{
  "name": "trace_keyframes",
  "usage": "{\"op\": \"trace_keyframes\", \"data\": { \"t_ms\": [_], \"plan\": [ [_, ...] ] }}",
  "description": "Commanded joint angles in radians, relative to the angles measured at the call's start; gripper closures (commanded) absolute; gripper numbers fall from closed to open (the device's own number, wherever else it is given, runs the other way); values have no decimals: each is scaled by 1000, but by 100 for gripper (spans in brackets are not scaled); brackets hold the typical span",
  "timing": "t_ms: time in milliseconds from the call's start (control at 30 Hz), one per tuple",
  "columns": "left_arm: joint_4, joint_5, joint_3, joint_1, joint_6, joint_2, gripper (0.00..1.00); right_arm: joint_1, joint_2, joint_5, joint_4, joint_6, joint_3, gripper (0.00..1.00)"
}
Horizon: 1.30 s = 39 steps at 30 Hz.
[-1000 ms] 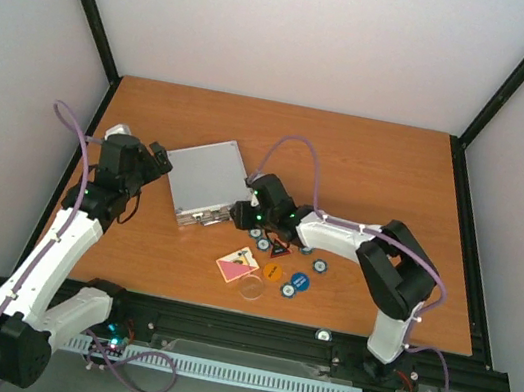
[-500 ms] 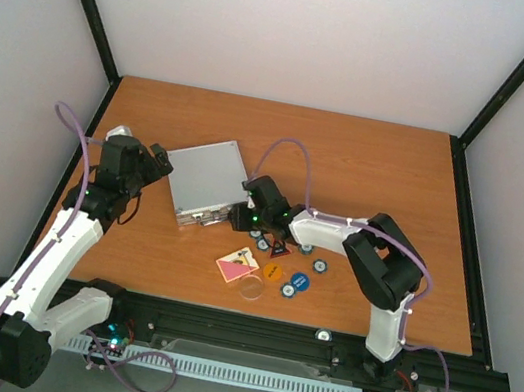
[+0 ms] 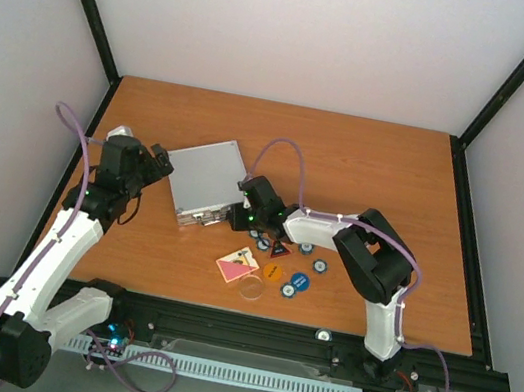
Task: Pack up texas hold em set
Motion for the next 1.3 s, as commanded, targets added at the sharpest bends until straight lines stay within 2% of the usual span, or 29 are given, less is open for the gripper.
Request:
{"op": "trace_keyframes", "data": {
  "t_ms": [0,100,133,167,467,967,1267],
  "plan": [
    [-6,10,-7,-7,19,-21,0,5,13,38,55,-8,-8,70],
    [-6,12,-11,-7,19,-20,0,5,15,38,67,-12,-16,82],
    [-6,13,-11,-7,19,-20,0,5,15,31,72,-15,-20,94],
    [-7,11,-12,-7,21,-19,0,5,13,27,77,-16,-25,97],
    [-15,8,-12,-7,20,-29,0,22,-56,28,84,-31,-65,97],
    [-21,1,-18,-7,18,-51,0,55,-81,128,-167,-47,58,97],
    [-21,3,-16,-7,14,-62,0,73,-138,149,-207,-40,76,97]
  ]
}}
